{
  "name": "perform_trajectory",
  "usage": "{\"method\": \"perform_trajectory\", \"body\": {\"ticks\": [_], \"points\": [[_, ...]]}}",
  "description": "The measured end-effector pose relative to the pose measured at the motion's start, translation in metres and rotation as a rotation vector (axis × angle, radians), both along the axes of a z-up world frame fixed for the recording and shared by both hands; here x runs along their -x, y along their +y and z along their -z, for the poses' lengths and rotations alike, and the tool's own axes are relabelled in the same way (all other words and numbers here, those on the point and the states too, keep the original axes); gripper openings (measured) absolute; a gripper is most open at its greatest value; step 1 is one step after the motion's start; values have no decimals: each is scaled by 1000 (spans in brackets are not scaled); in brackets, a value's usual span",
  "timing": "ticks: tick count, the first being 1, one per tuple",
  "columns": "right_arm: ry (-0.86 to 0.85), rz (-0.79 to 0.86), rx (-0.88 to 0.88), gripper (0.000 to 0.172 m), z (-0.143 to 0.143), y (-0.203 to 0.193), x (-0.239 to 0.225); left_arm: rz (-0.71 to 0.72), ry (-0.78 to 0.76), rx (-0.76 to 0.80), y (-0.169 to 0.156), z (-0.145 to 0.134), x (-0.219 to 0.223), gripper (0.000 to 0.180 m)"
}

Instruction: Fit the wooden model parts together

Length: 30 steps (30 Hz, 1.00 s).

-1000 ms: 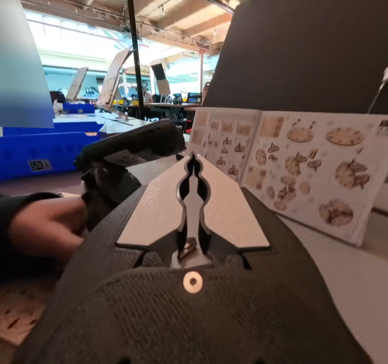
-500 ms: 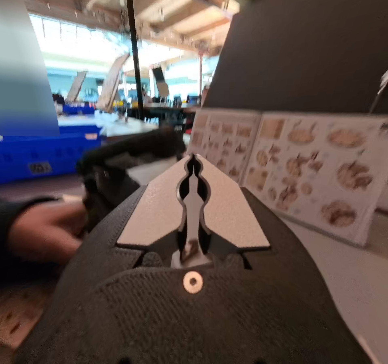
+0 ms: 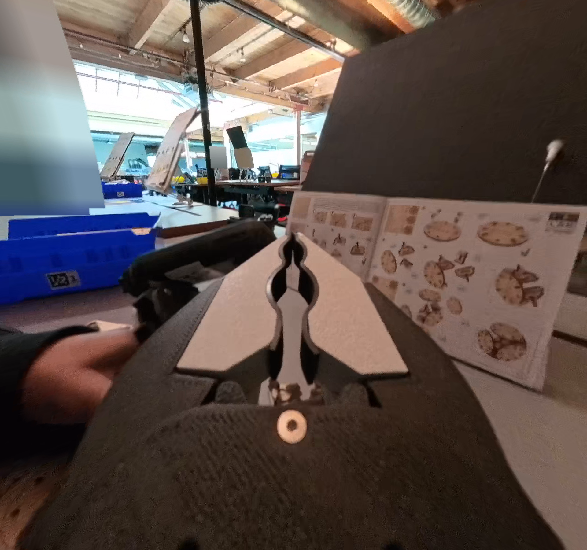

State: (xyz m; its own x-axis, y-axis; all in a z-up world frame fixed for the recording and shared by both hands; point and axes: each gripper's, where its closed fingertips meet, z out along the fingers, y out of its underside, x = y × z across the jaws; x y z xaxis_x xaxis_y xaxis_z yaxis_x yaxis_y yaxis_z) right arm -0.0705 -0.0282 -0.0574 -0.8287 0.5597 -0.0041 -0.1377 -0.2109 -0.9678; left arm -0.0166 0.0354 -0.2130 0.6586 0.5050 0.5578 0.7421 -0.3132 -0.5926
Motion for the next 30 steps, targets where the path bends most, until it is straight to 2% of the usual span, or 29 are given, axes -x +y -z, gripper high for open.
{"method": "perform_trajectory", "body": {"ticks": [1, 3, 7, 8, 10, 11, 13, 16, 17, 20, 21, 26, 28, 30], "points": [[-43, -8, -50, 0, 23, -4, 3, 0, 2, 2, 0, 0, 0, 0], [-19, -16, -77, 0, 23, -4, -1, 0, 9, 7, 0, 0, 0, 0], [31, -2, 21, 0, -15, 7, -4, 0, 6, 6, 0, 0, 0, 0], [14, -5, 47, 0, -16, 9, -2, 0, 8, 7, 0, 0, 0, 0], [-70, -11, -21, 0, 20, 2, 7, 0, 11, 10, 0, 0, 0, 0], [-91, -21, -24, 0, 25, 2, 6, 0, 9, 8, 0, 0, 0, 0], [-105, -27, -17, 0, 19, 4, 4, -1, 2, 3, 0, 0, 0, 0], [-41, -31, -43, 0, 3, 9, -2, -1, 0, 1, 0, 0, 0, 0], [-46, -69, -109, 0, 9, 8, -6, -1, 1, 1, 0, 0, 0, 0], [-149, -190, -375, 0, 55, 2, -13, -1, -6, -5, 0, 0, 0, 0], [-175, -218, -453, 10, 67, 6, -17, -1, -10, -8, 1, 0, 0, 0], [-274, -257, -777, 20, 105, 55, -24, -1, -7, -6, 1, 0, 0, 0], [-299, -331, -914, 9, 119, 74, -37, -1, -3, -3, 1, 0, 0, 0], [-273, -382, -1035, 13, 129, 87, -47, 0, -3, -3, 1, 0, 0, 0]]}}
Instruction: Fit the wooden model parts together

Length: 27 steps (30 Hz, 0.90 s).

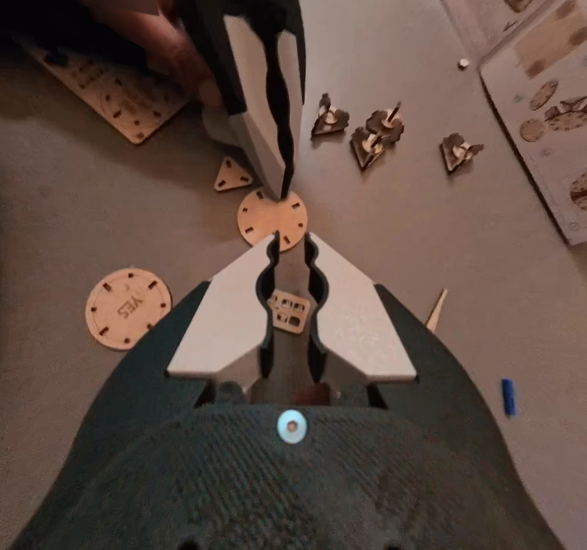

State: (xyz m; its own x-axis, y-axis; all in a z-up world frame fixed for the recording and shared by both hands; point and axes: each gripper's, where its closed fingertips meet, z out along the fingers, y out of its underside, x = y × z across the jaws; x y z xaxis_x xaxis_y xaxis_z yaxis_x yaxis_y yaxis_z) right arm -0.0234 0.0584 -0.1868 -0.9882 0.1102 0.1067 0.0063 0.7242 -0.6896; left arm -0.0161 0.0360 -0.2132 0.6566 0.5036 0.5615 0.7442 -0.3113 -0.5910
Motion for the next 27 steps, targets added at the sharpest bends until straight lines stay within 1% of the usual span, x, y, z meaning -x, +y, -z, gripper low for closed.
{"method": "perform_trajectory", "body": {"ticks": [3, 5, 8, 11, 13, 15, 16, 18, 20, 21, 22, 23, 25, 26, 27], "points": [[12, -43, -97, 16, 11, 7, -9, 0, 4, 3, 0, 0, 0, 0], [-25, -5, -115, 29, 17, 5, -9, 0, 5, 4, 0, 0, 0, 0], [-130, 80, -81, 46, 23, -2, -11, 0, -2, -1, 0, 0, 0, 0], [-222, 135, -37, 53, 29, -9, -13, 1, -13, -11, 0, 0, 0, 0], [-203, 156, -25, 54, 29, -12, -10, 3, -24, -22, 0, -1, 0, 0], [-149, 150, -46, 48, 29, -11, -8, 4, -23, -56, 0, -6, 0, 0], [-134, 142, -48, 37, 28, -12, -9, -6, -14, -86, 0, -11, 2, 2], [-52, 117, -53, 3, 25, -12, -7, -43, 11, -157, -2, -23, 10, 15], [53, 110, -27, 3, 17, -12, 0, -84, 32, -215, -6, -34, 18, 27], [76, 106, -12, 1, 13, -13, 2, -100, 37, -233, -9, -37, 21, 29], [80, 103, 3, 5, 10, -14, 2, -116, 41, -238, -12, -38, 25, 30], [72, 107, 18, 14, 8, -15, 3, -127, 46, -237, -14, -37, 28, 30], [-2, 119, 43, 50, 9, -17, 1, -139, 44, -229, -18, -34, 31, 30], [-76, 128, 43, 65, 13, -19, -2, -140, 38, -227, -18, -33, 32, 30], [-151, 131, 37, 73, 18, -20, -6, -140, 33, -227, -18, -31, 32, 29]]}}
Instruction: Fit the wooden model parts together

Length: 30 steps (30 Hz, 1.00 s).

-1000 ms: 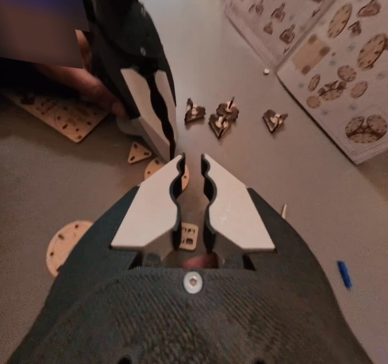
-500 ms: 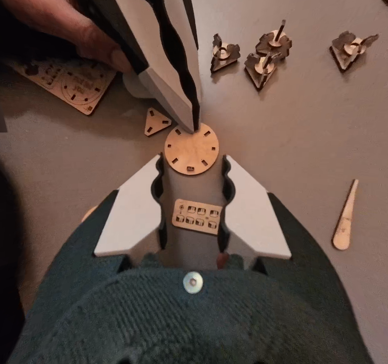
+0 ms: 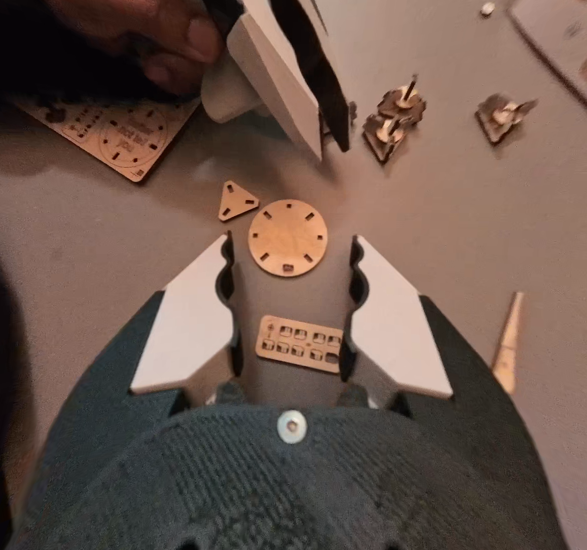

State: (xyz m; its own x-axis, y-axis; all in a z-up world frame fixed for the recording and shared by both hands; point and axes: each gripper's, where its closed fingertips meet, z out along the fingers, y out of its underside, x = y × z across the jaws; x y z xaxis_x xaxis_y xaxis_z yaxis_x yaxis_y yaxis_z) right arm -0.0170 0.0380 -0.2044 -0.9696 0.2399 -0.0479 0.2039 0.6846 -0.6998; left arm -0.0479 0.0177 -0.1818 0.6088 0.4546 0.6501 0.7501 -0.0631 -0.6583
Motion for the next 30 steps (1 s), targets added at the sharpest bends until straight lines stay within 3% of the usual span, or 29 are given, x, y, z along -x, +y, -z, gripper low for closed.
{"method": "perform_trajectory", "body": {"ticks": [2, 3, 6, 7, 8, 11, 14, 16, 18, 21, 26, 30], "points": [[-43, 8, -12, 74, 8, -2, -2, 8, -9, 3, 1, 2, -1, 29], [0, 12, -33, 61, 11, 0, 2, 11, -9, 4, 1, 2, -1, 28], [-10, -9, -28, 43, 10, -2, -1, 13, 5, 1, 2, 0, -2, 28], [-3, -10, -25, 27, 8, 0, 2, 17, 11, -6, 2, -2, -2, 29], [16, -20, -11, 0, 5, 1, 4, 19, 15, -14, 2, -3, -2, 31], [52, -21, 68, 16, -10, 0, 5, 9, 28, -43, 0, -10, 0, 38], [-4, -19, 100, 54, -13, -3, -6, 7, 23, -54, -2, -11, 1, 39], [-44, -26, 69, 75, -5, -6, -21, 9, 14, -61, -1, -10, 1, 39], [5, -43, -19, 84, 11, -7, -29, 18, 7, -66, 1, -9, -1, 38], [48, -64, -8, 52, 11, -16, -35, 25, 12, -49, 2, -7, -2, 37], [67, -69, -27, 52, 10, -14, -26, 21, 25, -59, 1, -11, -2, 39], [206, -143, 148, 52, -26, -23, -23, 9, -15, -147, 1, -21, -1, 64]]}}
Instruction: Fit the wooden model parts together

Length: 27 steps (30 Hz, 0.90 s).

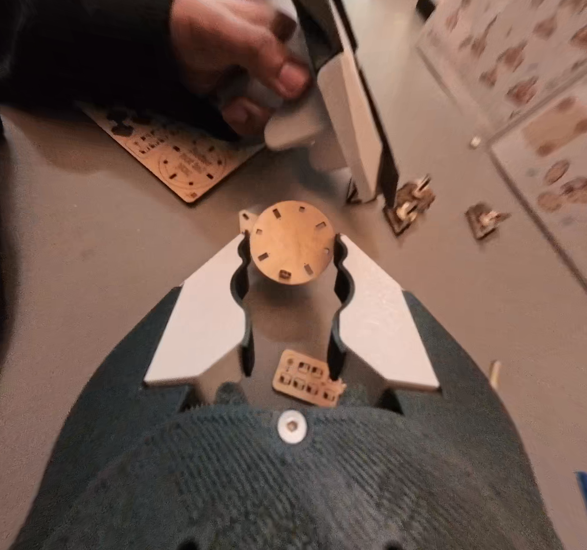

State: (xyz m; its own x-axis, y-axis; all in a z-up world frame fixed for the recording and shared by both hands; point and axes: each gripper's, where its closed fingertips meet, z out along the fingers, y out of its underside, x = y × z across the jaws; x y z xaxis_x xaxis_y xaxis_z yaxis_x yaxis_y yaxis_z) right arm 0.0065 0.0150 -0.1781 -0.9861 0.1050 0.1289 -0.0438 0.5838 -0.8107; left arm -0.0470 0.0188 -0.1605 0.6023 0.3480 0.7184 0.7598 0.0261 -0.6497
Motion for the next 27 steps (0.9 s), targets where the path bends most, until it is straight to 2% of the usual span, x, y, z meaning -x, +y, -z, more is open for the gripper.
{"method": "perform_trajectory", "body": {"ticks": [3, 6, 7, 9, 10, 13, 16, 18, 23, 25, 27], "points": [[221, -49, 78, 52, -29, -1, 9, 154, -122, -109, 11, -8, -22, 68], [328, -102, 132, 52, -42, -5, 15, 259, -137, -220, 16, -23, -37, 8], [344, -95, 172, 52, -47, -7, 20, 241, -142, -265, 14, -31, -34, 1], [334, -10, 330, 54, -68, -7, 37, 189, -94, -379, 5, -50, -25, 0], [277, 34, 427, 57, -79, -4, 44, 155, -64, -426, -1, -58, -19, 0], [-48, 74, 622, 56, -100, 6, 50, 80, 117, -455, -13, -78, -14, 0], [-119, 97, 678, 44, -102, 11, 50, 77, 286, -434, -10, -90, -23, 0], [-148, 67, 695, 42, -105, 5, 39, 70, 365, -415, -7, -93, -27, 0], [-183, 35, 697, 24, -107, -6, 24, 66, 451, -421, -5, -99, -34, 0], [-240, 15, 733, 9, -108, -6, 21, 69, 477, -419, -4, -101, -37, 0], [-311, -8, 757, 7, -110, -6, 19, 66, 500, -405, -3, -101, -38, 0]]}}
